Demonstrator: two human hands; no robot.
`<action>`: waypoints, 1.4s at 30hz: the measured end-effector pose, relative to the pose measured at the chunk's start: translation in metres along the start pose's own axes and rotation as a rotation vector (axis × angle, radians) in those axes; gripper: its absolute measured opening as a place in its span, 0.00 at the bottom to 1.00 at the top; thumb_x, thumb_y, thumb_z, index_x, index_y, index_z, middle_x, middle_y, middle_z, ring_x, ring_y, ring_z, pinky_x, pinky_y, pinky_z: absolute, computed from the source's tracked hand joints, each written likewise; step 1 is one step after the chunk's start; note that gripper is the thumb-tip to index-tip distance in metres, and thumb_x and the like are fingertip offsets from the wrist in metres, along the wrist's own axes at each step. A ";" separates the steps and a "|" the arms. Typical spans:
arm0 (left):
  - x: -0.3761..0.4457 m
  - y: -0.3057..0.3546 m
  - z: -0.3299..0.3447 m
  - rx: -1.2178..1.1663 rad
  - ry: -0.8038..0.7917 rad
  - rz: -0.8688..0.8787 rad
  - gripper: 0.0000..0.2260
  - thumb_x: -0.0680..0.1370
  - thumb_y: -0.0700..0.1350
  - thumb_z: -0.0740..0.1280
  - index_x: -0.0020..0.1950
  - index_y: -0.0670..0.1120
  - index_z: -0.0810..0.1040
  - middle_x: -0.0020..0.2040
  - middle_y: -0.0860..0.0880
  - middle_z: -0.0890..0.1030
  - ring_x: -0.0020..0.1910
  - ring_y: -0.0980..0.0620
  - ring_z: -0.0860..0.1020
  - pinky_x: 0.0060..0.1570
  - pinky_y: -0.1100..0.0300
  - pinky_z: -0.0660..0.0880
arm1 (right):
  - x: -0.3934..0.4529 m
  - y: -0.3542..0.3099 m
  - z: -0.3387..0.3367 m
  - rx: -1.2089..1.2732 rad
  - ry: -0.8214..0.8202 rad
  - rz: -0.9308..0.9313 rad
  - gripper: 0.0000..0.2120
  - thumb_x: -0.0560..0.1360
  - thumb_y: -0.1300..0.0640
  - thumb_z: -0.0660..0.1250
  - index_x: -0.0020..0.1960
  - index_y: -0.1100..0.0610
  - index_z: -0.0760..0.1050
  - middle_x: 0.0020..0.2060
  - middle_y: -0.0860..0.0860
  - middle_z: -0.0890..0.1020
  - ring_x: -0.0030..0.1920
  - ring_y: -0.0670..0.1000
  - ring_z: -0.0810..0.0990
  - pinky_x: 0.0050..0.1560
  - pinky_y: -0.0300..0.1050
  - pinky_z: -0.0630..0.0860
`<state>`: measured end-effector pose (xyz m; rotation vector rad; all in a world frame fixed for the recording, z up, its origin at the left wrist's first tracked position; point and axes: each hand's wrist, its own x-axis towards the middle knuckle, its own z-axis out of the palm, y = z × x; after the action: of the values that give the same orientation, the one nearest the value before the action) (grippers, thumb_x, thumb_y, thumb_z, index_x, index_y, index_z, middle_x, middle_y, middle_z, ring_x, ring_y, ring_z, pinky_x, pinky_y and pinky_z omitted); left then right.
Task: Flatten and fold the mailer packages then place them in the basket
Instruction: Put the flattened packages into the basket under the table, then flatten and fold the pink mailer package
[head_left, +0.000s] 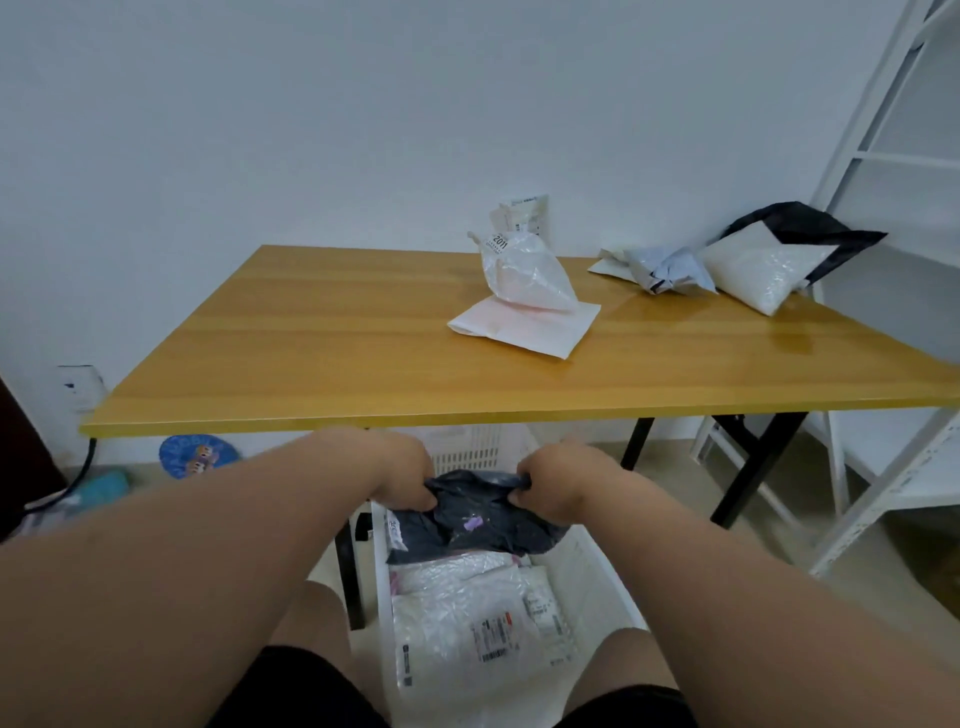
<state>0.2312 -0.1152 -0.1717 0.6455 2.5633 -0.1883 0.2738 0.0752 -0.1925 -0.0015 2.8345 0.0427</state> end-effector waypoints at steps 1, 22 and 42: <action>0.011 0.001 0.010 0.001 -0.015 0.001 0.16 0.83 0.54 0.58 0.63 0.45 0.75 0.57 0.45 0.78 0.54 0.46 0.76 0.50 0.56 0.72 | 0.006 -0.001 0.009 0.000 -0.038 0.015 0.16 0.80 0.44 0.59 0.57 0.53 0.78 0.55 0.53 0.80 0.52 0.55 0.76 0.47 0.45 0.71; 0.182 -0.029 0.076 -0.509 -0.011 -0.020 0.21 0.82 0.50 0.62 0.73 0.45 0.65 0.67 0.45 0.74 0.66 0.48 0.72 0.61 0.63 0.66 | 0.174 0.026 0.082 0.408 -0.285 0.047 0.12 0.79 0.54 0.64 0.62 0.51 0.74 0.51 0.49 0.78 0.48 0.49 0.76 0.41 0.35 0.73; 0.059 0.017 -0.079 -0.565 -0.519 0.035 0.21 0.81 0.58 0.60 0.54 0.40 0.77 0.44 0.44 0.81 0.40 0.46 0.81 0.44 0.53 0.80 | 0.066 0.025 -0.097 0.705 -0.225 -0.002 0.06 0.76 0.57 0.65 0.45 0.59 0.79 0.41 0.54 0.83 0.36 0.50 0.78 0.36 0.43 0.70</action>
<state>0.1599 -0.0568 -0.1318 0.3594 1.9655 0.3324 0.1816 0.0971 -0.1196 0.1443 2.4748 -0.8882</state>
